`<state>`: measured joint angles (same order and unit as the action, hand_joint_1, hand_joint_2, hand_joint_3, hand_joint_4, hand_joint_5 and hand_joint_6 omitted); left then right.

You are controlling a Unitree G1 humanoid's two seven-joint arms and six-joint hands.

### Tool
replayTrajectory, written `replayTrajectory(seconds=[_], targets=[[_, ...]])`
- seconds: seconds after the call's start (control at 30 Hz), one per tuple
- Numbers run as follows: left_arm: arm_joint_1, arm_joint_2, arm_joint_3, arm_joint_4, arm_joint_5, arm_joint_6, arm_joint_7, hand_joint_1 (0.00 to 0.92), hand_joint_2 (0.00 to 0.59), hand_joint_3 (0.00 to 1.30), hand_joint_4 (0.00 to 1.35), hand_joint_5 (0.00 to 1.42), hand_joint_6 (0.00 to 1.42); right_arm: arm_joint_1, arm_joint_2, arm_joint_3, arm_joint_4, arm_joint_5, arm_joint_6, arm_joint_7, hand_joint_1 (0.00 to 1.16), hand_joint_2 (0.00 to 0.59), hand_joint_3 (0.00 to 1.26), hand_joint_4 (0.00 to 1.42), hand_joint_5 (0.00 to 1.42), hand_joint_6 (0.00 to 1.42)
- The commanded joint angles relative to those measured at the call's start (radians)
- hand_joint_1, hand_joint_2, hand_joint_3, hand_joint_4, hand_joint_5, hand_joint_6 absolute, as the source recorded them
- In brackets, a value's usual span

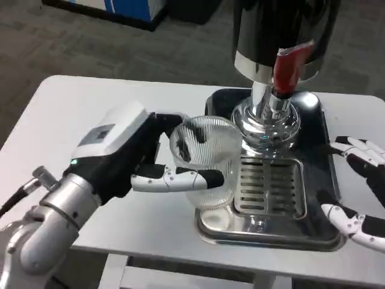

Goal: Grasp the cup under the faucet to collect the drink, then remove the cup.

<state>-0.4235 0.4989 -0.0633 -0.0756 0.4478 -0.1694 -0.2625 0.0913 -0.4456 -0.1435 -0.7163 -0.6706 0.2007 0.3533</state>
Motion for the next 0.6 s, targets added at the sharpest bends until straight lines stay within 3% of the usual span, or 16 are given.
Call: replayTrajectory(seconds=[0.03,0.27,0.4,0.6], targets=[[-0.052,-0.011,-0.026,0.044,0.022,-0.025,0.037,0.405,0.1,0.97,1.11,1.31,1.42,0.009,-0.003,-0.025,-0.005,0.015,0.004,-0.003,0.49,0.463,0.2,0.08,0.05,0.11],[-0.125,-0.012,-0.079,0.138,0.057,-0.057,0.046,0.405,0.1,0.97,1.11,1.31,1.42,0.006,-0.008,-0.052,0.01,0.043,0.001,0.0,0.46,0.451,0.18,0.08,0.06,0.11],[-0.176,-0.037,-0.111,0.204,0.078,-0.076,0.059,0.405,0.1,0.97,1.11,1.31,1.42,0.011,-0.019,-0.07,0.02,0.081,-0.016,-0.004,0.36,0.407,0.14,0.05,0.05,0.11],[-0.227,-0.059,-0.156,0.268,0.103,-0.106,0.076,0.405,0.1,0.97,1.11,1.31,1.42,0.018,-0.032,-0.077,0.025,0.102,-0.029,-0.011,0.37,0.402,0.13,0.03,0.04,0.1]])
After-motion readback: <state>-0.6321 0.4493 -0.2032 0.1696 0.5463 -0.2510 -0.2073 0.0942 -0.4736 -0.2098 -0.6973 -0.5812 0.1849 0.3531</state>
